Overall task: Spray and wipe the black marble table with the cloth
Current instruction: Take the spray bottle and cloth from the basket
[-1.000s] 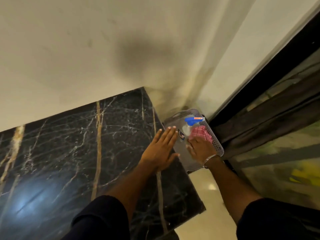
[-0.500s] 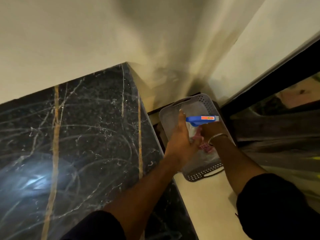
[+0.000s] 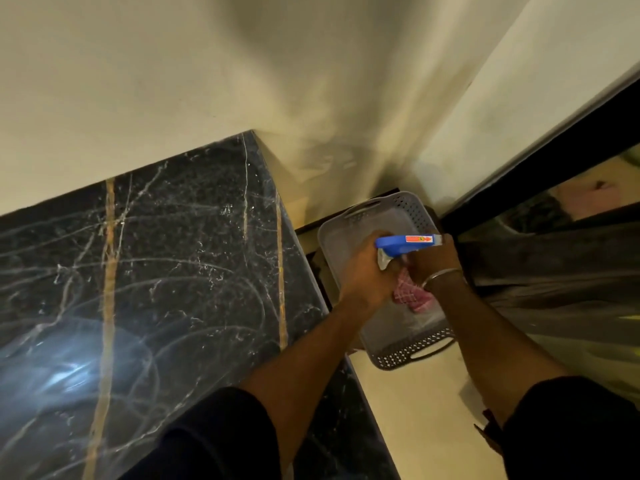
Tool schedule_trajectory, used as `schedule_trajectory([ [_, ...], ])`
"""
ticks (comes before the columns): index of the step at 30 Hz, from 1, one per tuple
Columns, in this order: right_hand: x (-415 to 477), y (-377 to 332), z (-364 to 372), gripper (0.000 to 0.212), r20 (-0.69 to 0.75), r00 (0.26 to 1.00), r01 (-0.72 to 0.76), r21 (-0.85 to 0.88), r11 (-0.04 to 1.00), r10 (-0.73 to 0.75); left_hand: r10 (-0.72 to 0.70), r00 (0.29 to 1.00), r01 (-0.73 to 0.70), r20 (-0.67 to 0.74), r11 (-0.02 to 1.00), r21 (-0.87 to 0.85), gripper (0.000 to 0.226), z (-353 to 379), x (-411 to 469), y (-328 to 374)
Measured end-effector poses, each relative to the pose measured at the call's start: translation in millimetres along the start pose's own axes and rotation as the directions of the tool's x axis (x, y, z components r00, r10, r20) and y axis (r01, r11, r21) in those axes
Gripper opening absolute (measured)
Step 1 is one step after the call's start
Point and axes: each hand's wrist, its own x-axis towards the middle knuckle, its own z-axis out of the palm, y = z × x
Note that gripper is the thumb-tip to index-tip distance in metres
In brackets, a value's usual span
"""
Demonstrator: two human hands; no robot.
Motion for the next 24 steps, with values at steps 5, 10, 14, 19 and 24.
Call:
schedule_trajectory([
  [5, -44.0, 8.7, -39.3, 0.034, -0.210, 0.977, 0.017, 0.240, 0.971, 0.034, 0.058, 0.998, -0.058, -0.018, 0.998, -0.038, 0.041, -13.7, -15.9, 20.4],
  [10, -74.7, -18.1, -108.0, 0.050, -0.244, 0.912, 0.011, 0.817, 0.577, 0.329, 0.179, 0.969, -0.200, -0.171, 0.973, -0.113, 0.037, -42.4, -48.8, 68.6],
  [14, -105.1, -70.4, -185.4, 0.046, -0.332, 0.877, 0.181, 0.898, 0.402, 0.347, 0.263, 0.933, -0.316, -0.247, 0.925, -0.209, 0.038, -83.0, -82.5, 103.0],
  [19, -155.1, -154.3, -261.8, 0.035, -0.393, 0.836, 0.374, 0.919, 0.128, 0.382, 0.423, 0.810, -0.542, -0.406, 0.805, -0.242, 0.037, -165.5, -149.1, 136.8],
  [24, -217.9, -258.3, -280.5, 0.058, -0.180, 0.939, 0.299, 0.847, -0.439, 0.293, 0.452, 0.768, -0.607, -0.454, 0.741, -0.288, 0.035, -283.5, -224.8, 126.0],
])
